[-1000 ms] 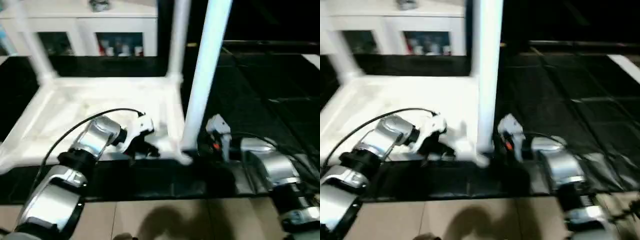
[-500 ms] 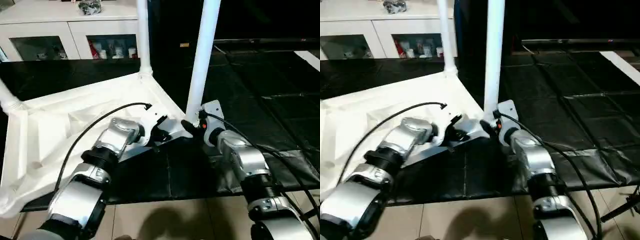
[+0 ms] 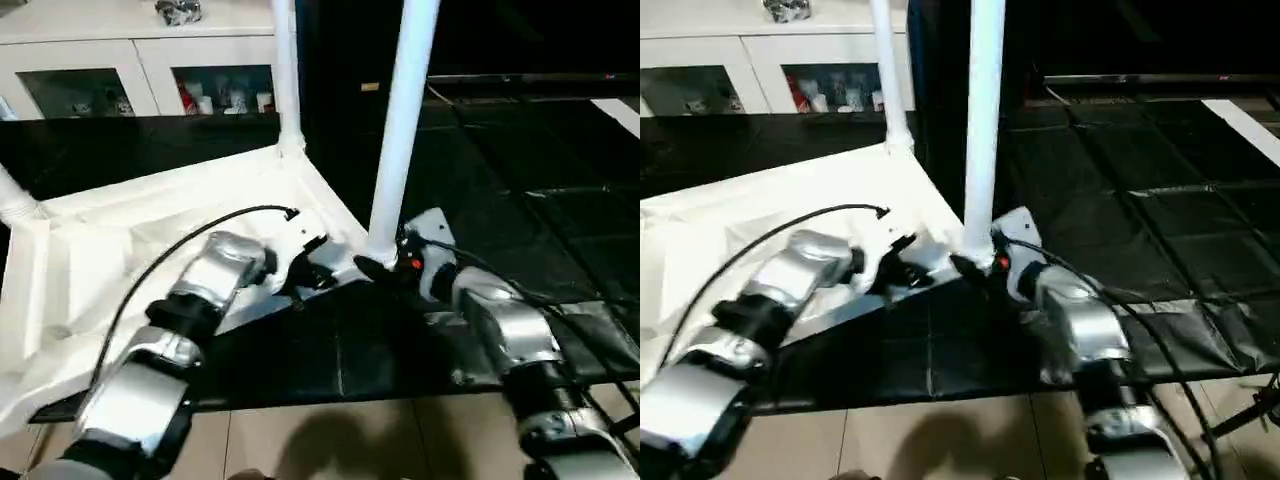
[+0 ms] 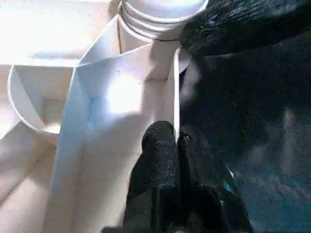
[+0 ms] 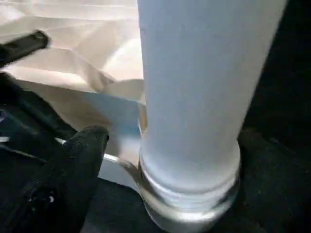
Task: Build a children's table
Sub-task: Rotate leg to tighten
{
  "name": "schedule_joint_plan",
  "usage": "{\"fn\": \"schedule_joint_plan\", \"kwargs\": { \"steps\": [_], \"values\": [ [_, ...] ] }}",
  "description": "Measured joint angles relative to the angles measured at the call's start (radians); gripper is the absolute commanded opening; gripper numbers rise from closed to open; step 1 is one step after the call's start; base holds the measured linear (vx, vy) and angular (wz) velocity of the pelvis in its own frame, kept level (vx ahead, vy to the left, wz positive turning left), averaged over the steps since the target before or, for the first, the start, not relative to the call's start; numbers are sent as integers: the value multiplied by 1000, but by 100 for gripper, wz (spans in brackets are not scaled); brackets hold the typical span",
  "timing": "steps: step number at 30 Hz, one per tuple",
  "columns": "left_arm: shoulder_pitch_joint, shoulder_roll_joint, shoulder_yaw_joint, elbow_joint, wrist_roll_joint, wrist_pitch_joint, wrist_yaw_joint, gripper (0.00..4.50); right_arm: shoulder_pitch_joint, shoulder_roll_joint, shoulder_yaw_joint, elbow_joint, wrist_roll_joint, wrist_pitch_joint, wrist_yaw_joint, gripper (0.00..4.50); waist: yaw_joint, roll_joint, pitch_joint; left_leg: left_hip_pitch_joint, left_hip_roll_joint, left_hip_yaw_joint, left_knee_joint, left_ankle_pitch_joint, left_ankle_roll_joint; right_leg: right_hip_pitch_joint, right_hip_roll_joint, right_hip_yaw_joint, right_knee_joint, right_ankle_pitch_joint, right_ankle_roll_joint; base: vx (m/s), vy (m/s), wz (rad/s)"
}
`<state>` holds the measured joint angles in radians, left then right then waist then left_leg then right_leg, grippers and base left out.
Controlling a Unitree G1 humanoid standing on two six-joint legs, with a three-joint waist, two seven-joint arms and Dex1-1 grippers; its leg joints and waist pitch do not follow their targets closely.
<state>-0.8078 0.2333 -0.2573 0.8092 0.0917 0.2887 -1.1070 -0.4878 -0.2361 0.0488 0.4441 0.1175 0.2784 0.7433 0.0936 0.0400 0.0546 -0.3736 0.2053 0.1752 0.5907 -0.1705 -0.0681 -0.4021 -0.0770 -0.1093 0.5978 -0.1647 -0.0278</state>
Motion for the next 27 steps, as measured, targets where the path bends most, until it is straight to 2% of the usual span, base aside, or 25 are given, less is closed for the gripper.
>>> {"fn": "schedule_joint_plan", "kwargs": {
  "steps": [3,8,12,18,19,23,24,27],
  "values": [
    [12,40,-28,0,0,-70,-94,0,12,-66,28,-22,26,-10,142,447,14,0,0,0,0,0,1,0,0,1,0,0,0,0,0,0,0,0],
    [13,85,-65,-4,0,-131,-232,0,26,-150,85,-78,53,-18,335,447,34,0,0,-1,0,0,2,0,0,2,0,0,-1,0,0,0,0,0],
    [13,106,-93,-6,0,-180,-301,0,28,-208,105,-92,80,-18,460,447,49,0,0,-1,0,0,2,0,1,2,0,0,-1,0,0,0,0,0],
    [13,140,-126,-9,4,-242,-387,0,27,-241,120,-106,106,-17,574,447,53,0,0,-1,1,0,3,0,1,2,0,0,0,0,0,0,0,0],
    [14,146,-132,-11,4,-249,-396,0,27,-245,121,-107,109,-17,586,421,53,0,0,-1,1,0,3,0,1,2,0,0,0,0,0,0,0,0],
    [21,150,-136,-25,9,-263,-416,0,25,-248,130,-107,124,-17,620,409,54,0,0,-1,1,0,3,0,1,2,0,0,0,0,0,0,0,0],
    [23,150,-136,-29,10,-266,-416,0,24,-248,133,-107,126,-16,627,376,53,0,0,-1,1,0,3,0,0,2,0,0,0,0,0,0,0,0],
    [24,148,-137,-29,11,-271,-416,0,23,-247,140,-107,128,-14,646,369,54,-1,0,-1,1,0,3,0,1,2,0,0,0,0,0,0,0,0]
  ]
}}
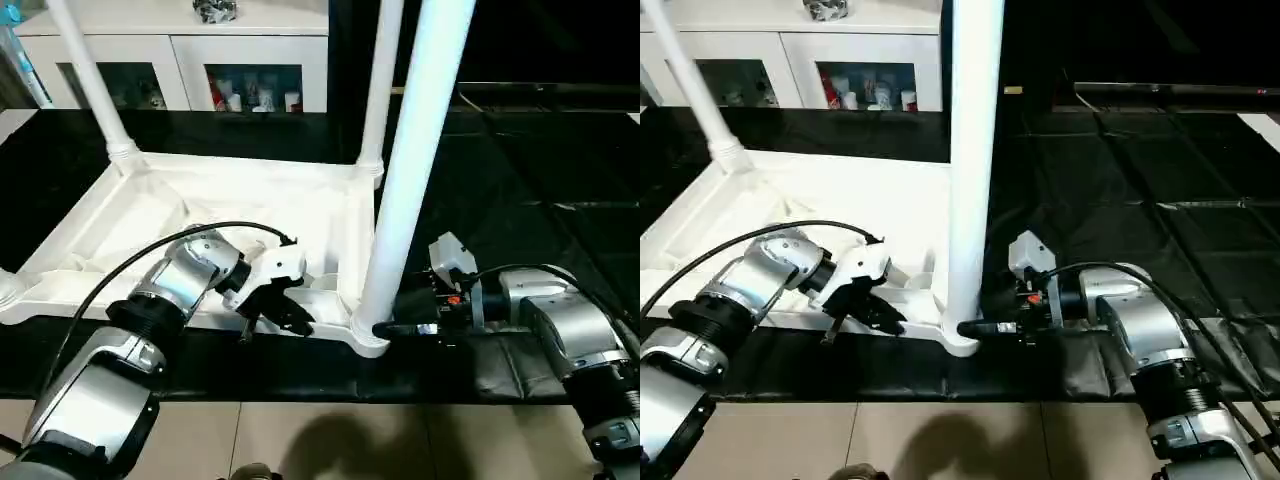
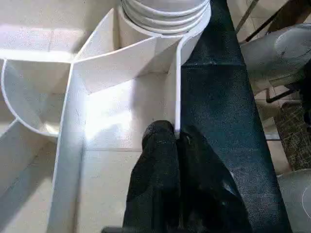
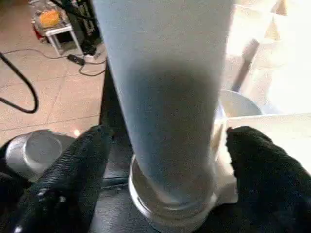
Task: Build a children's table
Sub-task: Rotate leg to tighten
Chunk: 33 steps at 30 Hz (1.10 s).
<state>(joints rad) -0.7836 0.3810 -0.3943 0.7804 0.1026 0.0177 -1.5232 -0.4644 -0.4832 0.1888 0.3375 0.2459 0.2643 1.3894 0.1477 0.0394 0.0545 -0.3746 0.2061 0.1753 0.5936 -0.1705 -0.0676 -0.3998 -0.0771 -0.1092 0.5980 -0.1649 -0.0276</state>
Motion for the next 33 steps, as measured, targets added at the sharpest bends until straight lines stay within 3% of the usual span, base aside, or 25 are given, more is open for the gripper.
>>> {"fn": "schedule_joint_plan", "kwargs": {
  "steps": [12,18,26,31,33],
  "values": [
    [0,0,-5,0,1,-14,-10,0,-1,-2,6,2,4,18,24,246,2,0,0,0,0,0,0,0,0,0,0,0,0,0,0,0,0,0],
    [0,-3,-7,0,2,-17,-16,0,-1,-6,6,2,5,19,27,205,3,0,0,0,0,0,0,0,0,0,0,0,0,0,0,0,0,0],
    [0,-20,-4,10,1,-5,-3,0,0,-9,6,2,3,21,24,196,5,0,0,0,0,0,1,0,1,1,0,0,0,0,0,0,0,0],
    [-6,-46,22,30,0,75,46,0,19,7,-16,-30,2,94,-49,196,3,0,0,3,0,0,3,1,1,5,0,1,2,-3,6,0,0,0],
    [-11,-59,39,45,1,122,102,0,32,29,-36,-47,-8,119,-134,196,-6,0,0,7,0,0,3,1,1,7,0,1,2,-4,6,0,0,0]
  ]
}}
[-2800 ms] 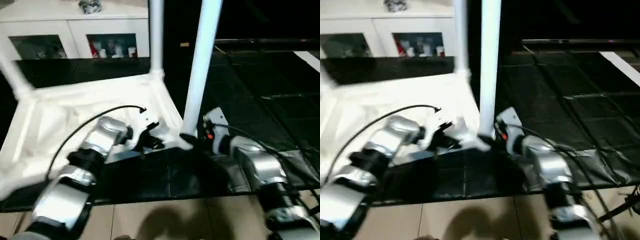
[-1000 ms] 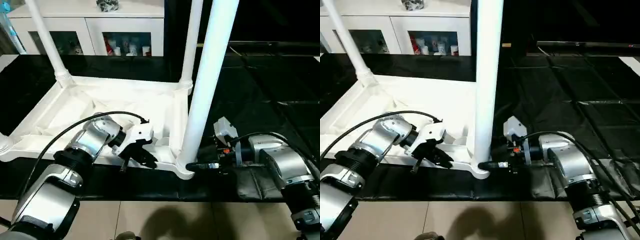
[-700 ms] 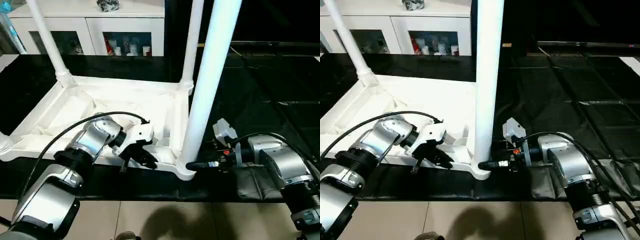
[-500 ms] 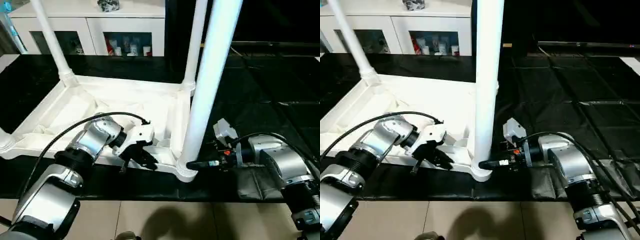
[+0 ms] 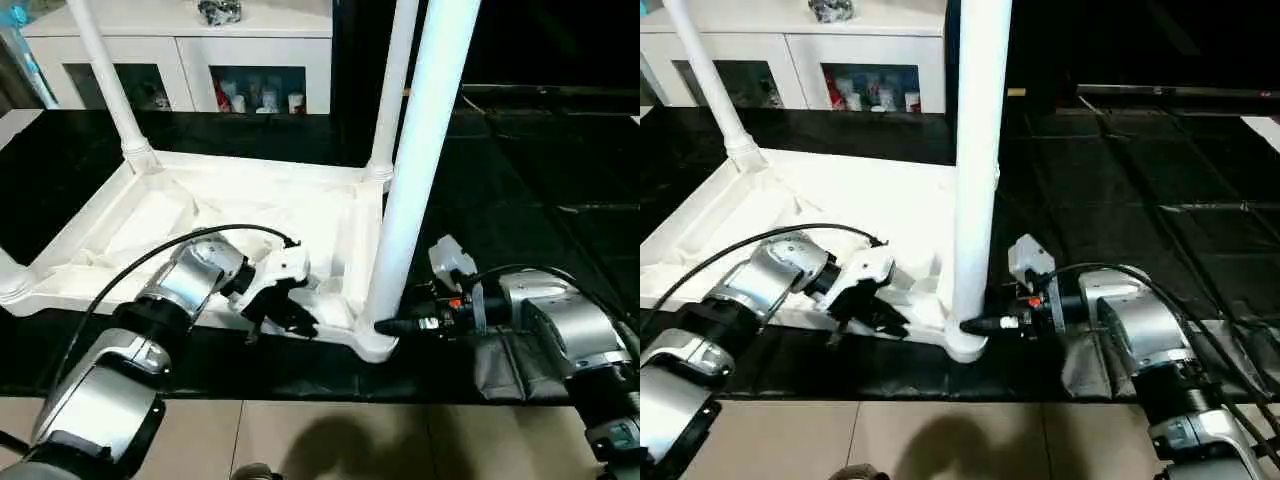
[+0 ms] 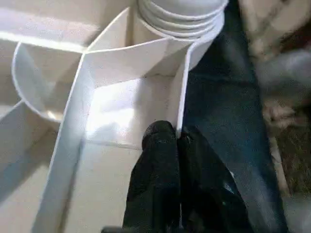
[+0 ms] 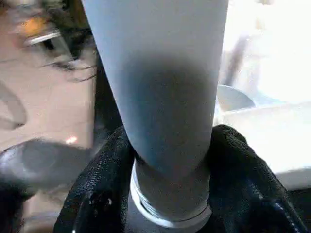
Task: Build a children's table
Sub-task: Rotate leg to tighten
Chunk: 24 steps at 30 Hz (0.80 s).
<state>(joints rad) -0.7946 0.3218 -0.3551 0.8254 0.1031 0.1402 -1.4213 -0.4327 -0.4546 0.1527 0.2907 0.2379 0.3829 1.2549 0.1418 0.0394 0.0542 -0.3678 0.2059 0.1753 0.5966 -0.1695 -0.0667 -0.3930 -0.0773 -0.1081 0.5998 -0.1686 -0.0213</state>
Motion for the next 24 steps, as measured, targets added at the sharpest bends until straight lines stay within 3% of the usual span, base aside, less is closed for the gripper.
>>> {"fn": "schedule_joint_plan", "kwargs": {
  "steps": [1,5,7,11,16,17,24],
  "values": [
    [-4,-10,12,9,0,26,31,0,0,15,-9,-3,-11,4,-45,196,-3,0,0,1,0,0,0,0,0,1,0,0,0,0,0,0,0,0],
    [-31,-59,65,40,0,142,188,0,-10,120,-71,17,-64,22,-299,195,-44,-1,0,3,0,0,0,0,-1,1,0,-1,-1,0,0,0,0,0],
    [-46,-89,98,61,-2,186,278,0,-51,183,-96,62,-94,40,-428,194,-63,-1,0,4,0,-1,0,1,-1,1,0,-1,-2,0,0,0,0,0],
    [-82,-153,156,113,-15,237,455,0,-148,272,-117,167,-142,51,-655,193,-84,1,-1,2,-1,-3,0,0,-1,-1,0,-3,-4,1,-1,0,0,0],
    [-101,-191,194,140,-30,240,563,0,-203,329,-142,228,-170,41,-797,193,-82,1,-1,-1,-1,-3,-6,0,-1,-5,0,-3,-4,6,-8,0,0,0],
    [-101,-193,202,139,-31,245,565,0,-202,332,-145,233,-172,26,-798,249,-81,0,-1,-1,-1,-2,-8,0,-1,-6,0,-3,-4,6,-8,0,0,0],
    [-97,-181,193,130,-30,234,539,0,-175,336,-145,224,-175,-26,-763,303,-82,0,-1,-3,-1,-2,-9,0,0,-9,0,-3,-5,5,-8,0,0,0]
  ]
}}
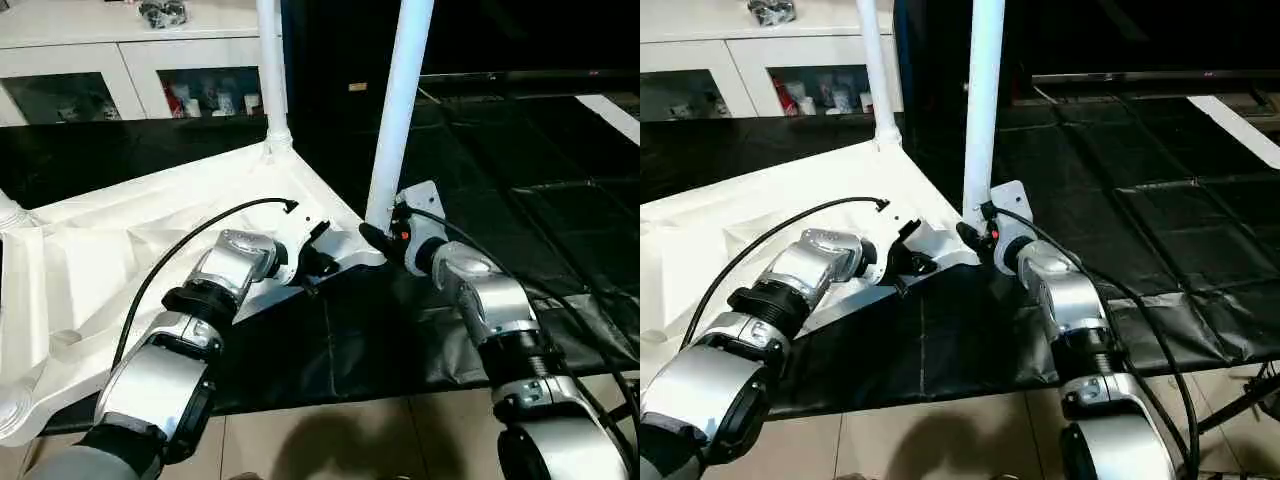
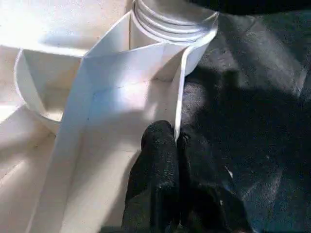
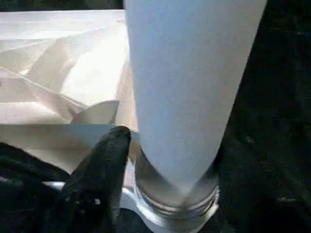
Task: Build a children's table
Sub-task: Rotate leg to tighten
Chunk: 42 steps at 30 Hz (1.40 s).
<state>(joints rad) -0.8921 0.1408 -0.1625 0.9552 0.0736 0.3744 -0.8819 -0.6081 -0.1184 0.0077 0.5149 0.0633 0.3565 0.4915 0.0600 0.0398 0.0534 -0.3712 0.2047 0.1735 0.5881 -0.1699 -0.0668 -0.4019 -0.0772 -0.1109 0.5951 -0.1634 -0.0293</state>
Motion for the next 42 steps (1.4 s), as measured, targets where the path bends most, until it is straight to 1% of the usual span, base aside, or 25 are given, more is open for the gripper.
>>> {"fn": "schedule_joint_plan", "kwargs": {
  "steps": [2,4,5,6,7,10,11,12,16,20,23,27,29,30,31,32,33,34,35,38,40,42],
  "values": [
    [4,6,-6,0,0,-13,-14,0,11,-7,0,-3,8,-14,25,327,1,0,0,0,0,0,0,0,0,0,0,0,0,0,0,0,0,0],
    [11,13,-12,-4,0,-32,-35,0,19,-28,2,-4,16,-28,72,340,1,0,0,0,0,0,0,0,-1,0,0,0,0,0,0,0,0,0],
    [21,20,-14,-14,0,-42,-53,0,25,-46,4,-4,21,-41,113,340,2,0,0,0,0,0,0,0,-1,0,0,0,0,0,0,0,0,0],
    [26,33,-21,-22,0,-51,-74,0,31,-70,10,-4,29,-56,157,360,4,0,0,0,0,0,0,0,-1,0,0,0,0,0,0,0,0,0],
    [30,39,-29,-28,0,-57,-94,0,37,-92,14,-4,38,-66,201,360,6,0,0,0,0,0,0,0,0,0,0,0,0,0,0,0,0,0],
    [36,63,-56,-44,3,-88,-154,0,54,-145,24,-5,54,-99,305,388,12,0,0,-1,0,0,0,0,0,0,0,0,0,0,0,0,0,0],
    [41,74,-64,-48,3,-101,-179,0,59,-166,32,-5,59,-108,346,388,15,0,0,-1,0,0,0,0,0,-1,0,0,0,0,0,0,0,0],
    [46,83,-72,-54,4,-111,-196,0,59,-182,39,-5,61,-114,376,397,18,0,0,-1,0,0,0,0,0,-1,0,0,1,0,0,0,0,0],
    [59,120,-106,-72,12,-155,-290,0,68,-229,71,-29,71,-130,508,397,35,0,0,-1,1,0,2,0,-1,0,0,-1,1,0,0,0,0,0],
    [66,166,-150,-91,21,-211,-407,0,73,-301,107,-58,112,-129,686,397,55,0,0,-2,1,0,4,0,0,1,0,0,1,0,0,0,0,0],
    [78,201,-172,-109,21,-252,-483,0,82,-335,128,-74,128,-129,785,397,63,-1,0,-2,1,0,4,0,0,1,0,0,1,0,0,0,0,0],
    [80,225,-191,-119,21,-284,-549,0,94,-350,151,-81,140,-120,854,397,73,-1,0,-3,1,0,4,0,0,1,0,0,1,0,0,0,0,0],
    [82,233,-199,-126,21,-297,-578,0,94,-354,158,-81,141,-118,873,371,79,-1,0,-3,1,0,4,0,0,1,0,0,1,0,0,0,0,0],
    [84,237,-202,-130,21,-306,-593,0,94,-355,158,-81,141,-118,875,363,83,-1,0,-3,1,0,4,0,0,1,0,0,1,0,0,0,0,0],
    [86,241,-207,-135,21,-312,-602,0,94,-355,158,-81,142,-118,879,363,85,-1,0,-3,1,0,4,0,0,1,0,0,1,0,0,0,0,0],
    [90,245,-209,-138,21,-315,-615,0,94,-355,159,-81,143,-118,883,352,86,-1,0,-3,1,0,4,0,0,1,0,0,1,0,0,0,0,0],
    [92,247,-210,-140,21,-317,-622,0,93,-355,159,-81,144,-118,885,336,86,-1,0,-3,1,0,4,0,0,1,0,0,1,0,0,0,0,0],
    [94,247,-212,-144,21,-317,-627,0,93,-355,159,-80,145,-118,888,336,87,-1,0,-3,1,0,4,0,0,1,0,1,1,0,0,0,0,0],
    [94,248,-216,-148,21,-318,-634,0,92,-354,160,-78,145,-119,890,313,87,-1,0,-3,1,0,4,0,0,1,0,1,1,0,0,0,0,0],
    [95,247,-219,-153,21,-320,-637,0,88,-350,165,-71,145,-119,900,305,86,-1,0,-3,2,0,4,0,-1,1,0,0,1,0,0,0,0,0],
    [95,247,-220,-155,21,-321,-638,0,88,-346,166,-69,145,-120,901,280,86,-1,0,-3,2,0,4,0,-1,1,0,0,1,0,0,0,0,0],
    [95,247,-221,-156,21,-324,-638,0,88,-341,167,-69,145,-121,906,268,86,-1,0,-3,1,0,4,0,-1,1,0,0,1,0,0,0,0,0]
  ]
}}
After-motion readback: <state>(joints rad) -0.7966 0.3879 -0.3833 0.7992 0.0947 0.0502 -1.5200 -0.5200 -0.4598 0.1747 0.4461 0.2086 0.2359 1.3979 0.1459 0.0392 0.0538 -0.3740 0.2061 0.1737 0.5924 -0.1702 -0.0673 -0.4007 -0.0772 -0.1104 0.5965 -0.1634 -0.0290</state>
